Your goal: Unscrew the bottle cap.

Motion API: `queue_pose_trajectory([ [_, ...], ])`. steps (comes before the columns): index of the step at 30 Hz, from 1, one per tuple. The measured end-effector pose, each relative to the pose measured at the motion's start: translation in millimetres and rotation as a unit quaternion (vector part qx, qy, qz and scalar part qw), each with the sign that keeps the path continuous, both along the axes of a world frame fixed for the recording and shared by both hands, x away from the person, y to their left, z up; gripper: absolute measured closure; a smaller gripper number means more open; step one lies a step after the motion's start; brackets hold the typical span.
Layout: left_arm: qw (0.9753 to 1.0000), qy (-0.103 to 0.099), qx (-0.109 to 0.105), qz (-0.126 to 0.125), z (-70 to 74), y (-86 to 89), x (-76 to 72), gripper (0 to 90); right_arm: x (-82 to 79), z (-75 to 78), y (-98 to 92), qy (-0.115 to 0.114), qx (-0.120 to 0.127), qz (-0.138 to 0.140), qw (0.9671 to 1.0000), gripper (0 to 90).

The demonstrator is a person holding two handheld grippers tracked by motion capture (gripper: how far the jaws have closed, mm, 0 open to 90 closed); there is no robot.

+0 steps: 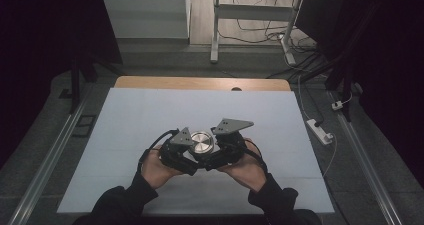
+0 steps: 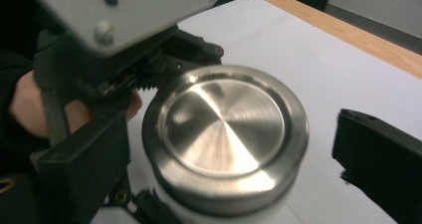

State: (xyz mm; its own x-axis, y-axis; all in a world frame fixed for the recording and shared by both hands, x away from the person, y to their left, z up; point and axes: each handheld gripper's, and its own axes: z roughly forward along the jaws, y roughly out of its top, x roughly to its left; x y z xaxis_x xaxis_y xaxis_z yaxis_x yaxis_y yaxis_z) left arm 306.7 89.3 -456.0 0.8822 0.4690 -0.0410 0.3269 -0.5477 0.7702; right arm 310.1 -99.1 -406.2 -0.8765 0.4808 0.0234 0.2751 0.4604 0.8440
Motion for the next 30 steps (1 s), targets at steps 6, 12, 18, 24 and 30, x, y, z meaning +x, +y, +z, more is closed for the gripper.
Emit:
queue_pose_trajectory([
  [6, 1.0000, 0.002, 0.000, 0.000, -0.4, -0.5, -0.1, 15.6, 0.1, -0.4, 9.1, -0.012, -0.011, 0.000, 0.9999, 18.0],
  [12, 0.9996, 0.006, -0.001, -0.028, 0.0, 1.7, 1.2, 15.6, 1.8, 1.8, 7.3, -0.018, -0.016, 0.040, 0.9989, 19.3],
  [18, 0.9975, 0.009, -0.016, -0.069, 3.3, 2.6, -1.2, 15.6, 14.0, 4.8, -3.5, 0.003, 0.004, 0.130, 0.9915, 19.3],
  [24, 0.9957, 0.008, -0.022, -0.089, 5.1, 2.8, -2.4, 15.6, 30.0, -1.0, -13.6, 0.023, 0.056, 0.231, 0.9712, 17.8],
  [30, 0.9992, -0.004, -0.007, -0.039, 5.9, 6.5, -1.4, 15.6, 25.5, 8.4, -15.3, 0.023, 0.043, 0.141, 0.9888, 0.0],
])
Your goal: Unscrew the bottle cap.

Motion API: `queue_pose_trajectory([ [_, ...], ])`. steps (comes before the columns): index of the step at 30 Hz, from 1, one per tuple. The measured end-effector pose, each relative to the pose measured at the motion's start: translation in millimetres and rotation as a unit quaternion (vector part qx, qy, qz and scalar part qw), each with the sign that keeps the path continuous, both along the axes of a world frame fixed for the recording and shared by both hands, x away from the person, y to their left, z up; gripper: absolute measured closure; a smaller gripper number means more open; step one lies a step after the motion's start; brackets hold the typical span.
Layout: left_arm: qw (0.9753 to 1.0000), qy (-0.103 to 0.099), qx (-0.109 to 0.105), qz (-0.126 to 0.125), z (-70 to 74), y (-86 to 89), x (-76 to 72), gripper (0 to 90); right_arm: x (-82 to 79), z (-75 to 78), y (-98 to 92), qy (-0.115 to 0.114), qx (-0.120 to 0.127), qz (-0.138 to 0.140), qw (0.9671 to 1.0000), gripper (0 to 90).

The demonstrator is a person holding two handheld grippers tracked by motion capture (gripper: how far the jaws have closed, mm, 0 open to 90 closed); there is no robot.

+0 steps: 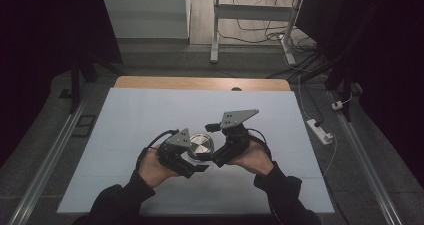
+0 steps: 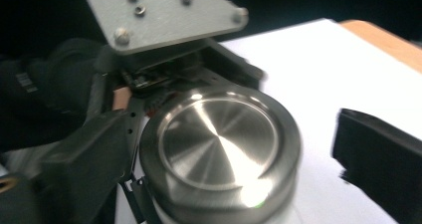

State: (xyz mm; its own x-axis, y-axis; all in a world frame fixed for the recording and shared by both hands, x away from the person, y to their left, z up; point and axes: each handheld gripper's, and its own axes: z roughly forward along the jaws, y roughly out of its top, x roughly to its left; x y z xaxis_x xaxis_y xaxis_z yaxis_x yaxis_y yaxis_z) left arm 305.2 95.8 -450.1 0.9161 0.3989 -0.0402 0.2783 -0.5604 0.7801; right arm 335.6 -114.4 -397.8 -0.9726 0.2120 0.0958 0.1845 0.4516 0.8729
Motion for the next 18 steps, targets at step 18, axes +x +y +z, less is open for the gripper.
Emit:
queue_pose_trajectory([
  [18, 0.9997, 0.001, 0.003, 0.025, -1.4, -2.4, -0.5, 15.6, -25.6, 0.0, 22.4, -0.045, -0.056, -0.105, 0.9919, 19.4],
])
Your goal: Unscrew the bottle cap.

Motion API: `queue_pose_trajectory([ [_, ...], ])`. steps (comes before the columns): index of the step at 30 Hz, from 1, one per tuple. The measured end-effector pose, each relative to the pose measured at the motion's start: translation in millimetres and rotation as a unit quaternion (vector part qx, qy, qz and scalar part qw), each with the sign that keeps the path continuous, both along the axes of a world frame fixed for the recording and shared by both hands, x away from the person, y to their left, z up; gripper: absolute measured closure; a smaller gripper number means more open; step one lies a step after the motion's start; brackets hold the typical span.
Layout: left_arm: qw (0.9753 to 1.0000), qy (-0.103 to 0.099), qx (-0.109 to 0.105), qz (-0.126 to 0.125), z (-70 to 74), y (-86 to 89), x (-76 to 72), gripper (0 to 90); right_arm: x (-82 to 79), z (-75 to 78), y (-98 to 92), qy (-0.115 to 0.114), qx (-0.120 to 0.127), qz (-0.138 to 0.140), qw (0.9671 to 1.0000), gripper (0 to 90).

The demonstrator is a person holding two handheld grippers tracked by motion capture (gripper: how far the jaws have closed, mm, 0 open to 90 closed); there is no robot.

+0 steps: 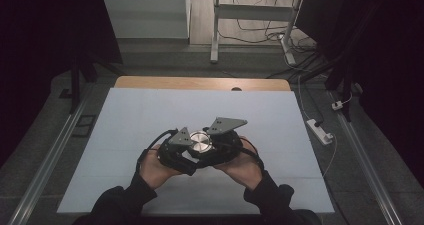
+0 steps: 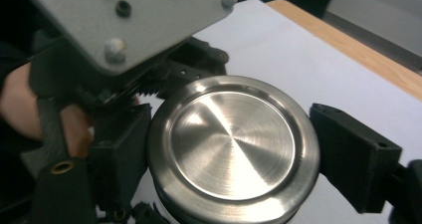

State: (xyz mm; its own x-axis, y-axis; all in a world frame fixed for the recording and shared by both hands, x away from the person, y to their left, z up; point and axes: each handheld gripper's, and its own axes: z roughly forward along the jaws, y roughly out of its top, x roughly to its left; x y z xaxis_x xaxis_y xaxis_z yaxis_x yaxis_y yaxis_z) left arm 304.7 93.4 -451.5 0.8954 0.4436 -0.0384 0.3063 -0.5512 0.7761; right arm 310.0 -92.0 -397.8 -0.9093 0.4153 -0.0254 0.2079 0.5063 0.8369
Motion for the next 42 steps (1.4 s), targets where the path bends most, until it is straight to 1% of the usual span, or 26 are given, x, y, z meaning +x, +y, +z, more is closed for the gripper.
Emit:
queue_pose_trajectory([
  [2, 0.9993, 0.007, -0.021, -0.029, -0.2, 1.9, 0.0, 15.6, 1.9, 1.5, -4.0, 0.006, 0.006, 0.026, 0.9996, 19.5],
  [3, 0.9993, 0.007, -0.021, -0.029, -0.2, 1.9, 0.0, 15.6, 2.8, 2.2, -5.9, 0.009, 0.006, 0.041, 0.9991, 19.5],
  [4, 0.9986, 0.008, -0.021, -0.049, 1.1, 1.8, -0.8, 15.6, 4.3, 2.8, -8.0, 0.013, 0.008, 0.055, 0.9984, 19.5],
  [6, 0.9972, 0.010, -0.021, -0.071, 2.4, 1.7, -1.6, 15.6, 7.9, 3.2, -12.7, 0.023, 0.019, 0.089, 0.9956, 19.5],
  [8, 0.9965, 0.008, -0.023, -0.080, 2.8, 1.4, -2.5, 15.6, 11.9, 2.6, -18.0, 0.027, 0.031, 0.132, 0.9905, 19.5],
  [10, 0.9941, 0.005, -0.028, -0.105, 3.9, 0.0, -4.7, 15.6, 15.0, 0.9, -23.0, 0.029, 0.046, 0.170, 0.9840, 19.6],
  [12, 0.9934, 0.007, -0.029, -0.111, 4.0, -0.5, -5.1, 15.6, 17.9, -1.7, -26.7, 0.035, 0.063, 0.196, 0.9779, 19.5],
  [13, 0.9937, 0.007, -0.029, -0.108, 3.8, -1.7, -5.7, 15.6, 19.1, -2.8, -27.7, 0.038, 0.069, 0.203, 0.9761, 19.3],
  [14, 0.9937, 0.007, -0.029, -0.108, 3.8, -1.7, -5.7, 15.6, 19.1, -2.8, -27.7, 0.038, 0.069, 0.203, 0.9761, 19.3],
  [15, 0.9952, 0.004, -0.025, -0.095, 4.2, -1.4, -5.4, 15.6, 19.6, -2.2, -28.0, 0.040, 0.064, 0.194, 0.9781, 16.5],
  [17, 0.9967, 0.003, -0.025, -0.078, 4.6, 1.4, -4.3, 15.6, 18.1, 1.8, -27.7, 0.033, 0.063, 0.166, 0.9836, 8.6],
  [19, 0.9982, 0.000, -0.022, -0.056, 5.2, 4.5, -2.7, 15.6, 16.3, 7.7, -28.5, 0.030, 0.063, 0.135, 0.9884, 6.5],
  [20, 0.9982, 0.000, -0.022, -0.056, 5.2, 4.5, -2.7, 15.6, 14.7, 10.5, -28.7, 0.022, 0.056, 0.112, 0.9919, 6.4],
  [21, 0.9989, -0.002, -0.020, -0.043, 5.4, 5.4, -2.2, 15.6, 14.7, 10.5, -28.7, 0.022, 0.056, 0.112, 0.9919, 6.4],
  [22, 0.9994, -0.004, -0.017, -0.030, 5.4, 6.1, -1.8, 15.6, 11.6, 13.9, -27.3, 0.013, 0.042, 0.071, 0.9965, 6.3],
  [23, 0.9999, -0.007, -0.011, -0.007, 4.9, 6.1, -1.7, 15.6, 9.8, 14.3, -25.8, 0.014, 0.041, 0.058, 0.9974, 6.3],
  [25, 0.9999, -0.008, -0.005, -0.002, 4.8, 6.4, -1.2, 15.6, 7.7, 14.2, -23.5, 0.015, 0.040, 0.050, 0.9978, 6.3],
  [26, 0.9999, -0.008, -0.006, 0.008, 4.1, 5.1, -1.8, 15.6, 2.5, 13.1, -16.6, 0.011, 0.033, 0.033, 0.9988, 6.6],
  [28, 0.9998, -0.008, -0.002, 0.019, 3.4, 2.6, -2.3, 15.6, -2.9, 10.3, -8.8, 0.001, 0.023, 0.019, 0.9995, 7.5],
  [31, 0.9998, -0.010, 0.003, 0.017, 3.8, 0.9, -3.4, 15.6, -9.3, 5.6, 0.6, -0.023, 0.003, -0.006, 0.9997, 12.4],
  [32, 0.9998, -0.010, 0.003, 0.017, 3.8, 0.9, -3.4, 15.6, -9.3, 5.6, 0.6, -0.023, 0.003, -0.006, 0.9997, 12.4],
  [33, 0.9998, -0.008, 0.001, 0.015, 4.0, 0.7, -3.9, 15.6, -11.1, 3.7, 2.3, -0.039, -0.001, -0.015, 0.9991, 19.0],
  [36, 1.0000, -0.006, 0.002, 0.001, 4.8, 2.4, -3.2, 15.6, -10.3, 3.6, 0.8, -0.036, 0.002, -0.011, 0.9993, 19.2],
  [40, 0.9988, 0.006, -0.019, -0.045, 4.1, 5.2, -2.3, 15.6, -4.0, 6.7, -8.3, -0.013, 0.010, 0.050, 0.9986, 19.3],
  [41, 0.9970, 0.009, -0.025, -0.073, 4.1, 5.6, -3.3, 15.6, -1.8, 6.8, -11.0, -0.006, 0.015, 0.071, 0.9973, 19.3],
  [42, 0.9956, 0.010, -0.026, -0.089, 4.5, 5.6, -3.7, 15.6, 1.1, 6.7, -14.1, 0.004, 0.024, 0.094, 0.9952, 19.4],
])
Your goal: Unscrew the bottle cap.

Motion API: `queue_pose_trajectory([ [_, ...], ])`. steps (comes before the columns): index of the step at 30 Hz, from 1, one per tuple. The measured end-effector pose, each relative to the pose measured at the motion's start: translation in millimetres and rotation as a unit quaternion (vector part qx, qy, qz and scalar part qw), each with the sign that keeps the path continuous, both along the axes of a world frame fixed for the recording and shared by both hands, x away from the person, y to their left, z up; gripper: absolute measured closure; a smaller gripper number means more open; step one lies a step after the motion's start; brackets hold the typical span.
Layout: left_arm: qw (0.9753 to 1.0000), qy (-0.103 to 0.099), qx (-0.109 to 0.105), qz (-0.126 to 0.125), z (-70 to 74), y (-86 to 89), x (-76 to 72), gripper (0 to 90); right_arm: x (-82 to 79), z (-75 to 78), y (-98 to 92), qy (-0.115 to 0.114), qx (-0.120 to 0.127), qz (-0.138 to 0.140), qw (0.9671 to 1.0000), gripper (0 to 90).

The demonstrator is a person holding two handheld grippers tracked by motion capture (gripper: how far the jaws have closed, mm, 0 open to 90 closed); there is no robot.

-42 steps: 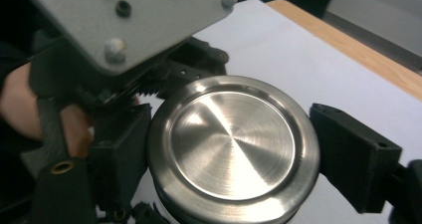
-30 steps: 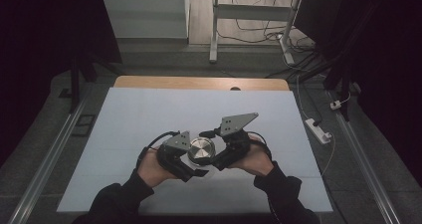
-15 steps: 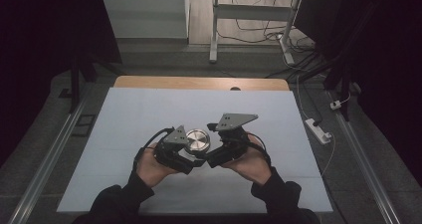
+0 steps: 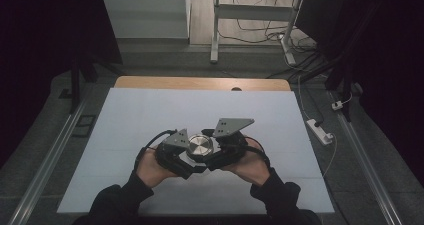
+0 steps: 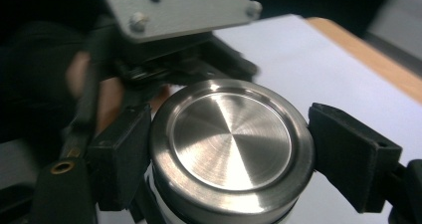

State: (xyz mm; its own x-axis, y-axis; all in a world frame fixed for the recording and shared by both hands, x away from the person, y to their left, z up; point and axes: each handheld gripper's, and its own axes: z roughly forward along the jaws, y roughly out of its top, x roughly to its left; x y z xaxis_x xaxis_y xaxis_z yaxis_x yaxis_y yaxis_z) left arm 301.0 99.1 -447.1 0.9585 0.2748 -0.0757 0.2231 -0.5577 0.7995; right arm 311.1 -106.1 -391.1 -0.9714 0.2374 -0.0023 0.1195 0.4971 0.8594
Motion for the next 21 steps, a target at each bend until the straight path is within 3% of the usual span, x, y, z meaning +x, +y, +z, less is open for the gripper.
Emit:
queue_pose_trajectory([
  [2, 0.9999, 0.001, -0.001, -0.013, 0.4, -0.5, -0.7, 15.6, 6.2, -1.6, -6.9, 0.011, 0.014, 0.054, 0.9984, 19.3],
  [3, 0.9994, 0.001, -0.006, -0.035, 0.3, -2.1, -2.4, 15.6, 8.9, -3.6, -10.2, 0.017, 0.026, 0.079, 0.9964, 19.4],
  [4, 0.9994, 0.001, -0.006, -0.035, 0.3, -2.1, -2.4, 15.6, 8.9, -3.6, -10.2, 0.017, 0.026, 0.079, 0.9964, 19.4],
  [5, 0.9992, 0.002, -0.005, -0.040, 0.2, -3.2, -2.8, 15.6, 14.1, -8.3, -15.2, 0.027, 0.047, 0.117, 0.9916, 19.2],
  [6, 0.9993, 0.003, -0.004, -0.038, 0.0, -4.3, -3.1, 15.6, 14.1, -8.3, -15.2, 0.027, 0.047, 0.117, 0.9916, 19.2],
  [7, 0.9997, -0.003, 0.000, -0.026, 0.4, -5.1, -3.3, 15.6, 16.6, -10.9, -16.4, 0.033, 0.056, 0.118, 0.9909, 12.7],
  [9, 0.9999, -0.004, 0.002, -0.016, 0.9, -4.4, -2.9, 15.6, 17.0, -10.4, -16.0, 0.036, 0.053, 0.103, 0.9926, 9.6],
  [10, 0.9999, -0.006, 0.004, 0.009, 1.5, -1.8, -1.4, 15.6, 15.9, -5.2, -15.5, 0.033, 0.043, 0.068, 0.9962, 5.2],
  [11, 0.9999, -0.006, 0.004, 0.009, 1.5, -1.8, -1.4, 15.6, 13.9, -1.9, -15.0, 0.029, 0.039, 0.049, 0.9976, 4.6],
  [12, 0.9990, -0.009, 0.007, 0.042, 1.8, 0.5, 0.0, 15.6, 11.5, 1.4, -14.0, 0.024, 0.030, 0.023, 0.9990, 4.1],
  [13, 0.9983, -0.010, 0.008, 0.058, 1.6, 1.5, 0.7, 15.6, 8.8, 4.1, -12.2, 0.015, 0.020, 0.001, 0.9997, 2.9],
  [14, 0.9983, -0.010, 0.008, 0.058, 1.6, 1.5, 0.7, 15.6, 5.1, 5.8, -9.8, 0.007, 0.012, -0.014, 0.9998, 3.1],
  [15, 0.9965, -0.008, 0.006, 0.083, 0.9, 2.8, 1.6, 15.6, 1.6, 6.4, -6.7, 0.002, 0.005, -0.032, 0.9995, 4.0],
  [16, 0.9965, -0.008, 0.006, 0.083, 0.9, 2.8, 1.6, 15.6, 1.6, 6.4, -6.7, 0.002, 0.005, -0.032, 0.9995, 4.0],
  [18, 0.9941, -0.013, 0.014, 0.107, 1.1, 0.7, 0.6, 15.6, -7.5, 4.9, 4.5, -0.014, -0.011, -0.073, 0.9971, 7.3],
  [19, 0.9941, -0.013, 0.014, 0.107, 1.1, 0.7, 0.6, 15.6, -7.5, 4.9, 4.5, -0.014, -0.011, -0.073, 0.9971, 7.3],
  [21, 0.9936, -0.015, 0.018, 0.111, 1.5, -1.0, -0.3, 15.6, -12.1, 0.6, 13.8, -0.024, -0.017, -0.113, 0.9932, 12.8],
])
